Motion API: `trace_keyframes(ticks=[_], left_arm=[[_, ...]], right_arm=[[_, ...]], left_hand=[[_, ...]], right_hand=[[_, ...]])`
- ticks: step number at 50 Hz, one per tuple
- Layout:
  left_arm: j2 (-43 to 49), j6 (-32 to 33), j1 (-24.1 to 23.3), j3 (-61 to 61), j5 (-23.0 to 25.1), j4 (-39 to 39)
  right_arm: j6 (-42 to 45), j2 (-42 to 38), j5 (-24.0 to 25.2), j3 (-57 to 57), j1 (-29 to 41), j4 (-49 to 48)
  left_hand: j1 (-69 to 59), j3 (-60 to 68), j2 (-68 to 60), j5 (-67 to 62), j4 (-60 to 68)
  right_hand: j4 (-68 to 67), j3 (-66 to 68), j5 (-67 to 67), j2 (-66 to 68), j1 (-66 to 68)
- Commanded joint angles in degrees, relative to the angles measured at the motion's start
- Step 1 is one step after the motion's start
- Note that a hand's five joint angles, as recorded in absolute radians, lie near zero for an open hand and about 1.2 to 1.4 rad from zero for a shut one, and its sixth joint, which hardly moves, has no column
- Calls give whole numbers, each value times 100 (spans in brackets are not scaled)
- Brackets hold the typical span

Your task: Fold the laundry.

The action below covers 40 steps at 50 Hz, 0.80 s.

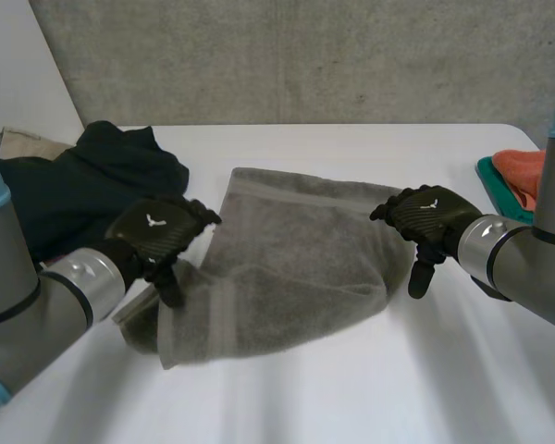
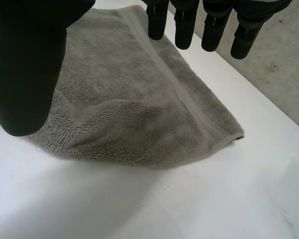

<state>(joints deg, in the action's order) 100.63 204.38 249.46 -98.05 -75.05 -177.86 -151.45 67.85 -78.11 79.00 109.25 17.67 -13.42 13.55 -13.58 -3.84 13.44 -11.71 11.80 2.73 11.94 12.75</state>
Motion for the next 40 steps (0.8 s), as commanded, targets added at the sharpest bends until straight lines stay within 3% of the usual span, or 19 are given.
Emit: trace_keyframes(ticks=[1,8,14,19,21,24,25,26,27,33,40], left_arm=[[-219,23,-617,-285,-290,629],[-87,23,-1022,-540,-861,674],[632,67,-926,-356,-1099,34],[1265,278,-891,-13,-1204,-380],[1459,392,-882,127,-1257,-477],[1705,515,-899,365,-1336,-574],[1749,533,-899,426,-1336,-583],[1811,533,-899,531,-1328,-600],[1820,533,-891,576,-1319,-600],[1557,463,-917,743,-1319,-451],[-138,-354,-961,1033,-1301,251]], right_arm=[[-51,-35,-231,1,-44,17],[10,-167,-284,80,-80,8],[203,-202,-267,203,-44,-44],[344,-202,-275,291,-9,-106],[371,-202,-275,326,0,-123],[388,-202,-284,361,0,-176],[380,-210,-284,370,-9,-185],[397,-211,-293,379,-27,-202],[406,-202,-302,379,-36,-211],[406,-211,-276,370,-167,-255],[336,-272,-214,177,-457,-282]], left_hand=[[-1745,1733,-1730,-1704,1744],[-1967,1955,-1952,-1925,1965],[-741,729,-726,-699,739],[-721,708,-705,-679,719],[-1340,1328,-1325,-1298,1338],[-3390,3377,-3374,-3348,3388],[-4229,4217,-4213,-4187,4227],[-6186,6173,-6170,-6144,6184],[-6653,6641,-6638,-6611,6651],[-6658,6645,-6642,-6616,6656],[-6658,6645,-6642,-6616,6656]], right_hand=[[171,-180,-273,-194,-275],[171,-180,-273,-194,-275],[171,-180,-273,-194,-275],[171,-180,-273,-194,-275],[171,-180,-273,-194,-275],[171,-180,-273,-194,-275],[171,-180,-273,-194,-275],[171,-180,-273,-194,-275],[171,-180,-273,-194,-275],[171,-180,-273,-194,-275],[171,-180,-273,-194,-275]])
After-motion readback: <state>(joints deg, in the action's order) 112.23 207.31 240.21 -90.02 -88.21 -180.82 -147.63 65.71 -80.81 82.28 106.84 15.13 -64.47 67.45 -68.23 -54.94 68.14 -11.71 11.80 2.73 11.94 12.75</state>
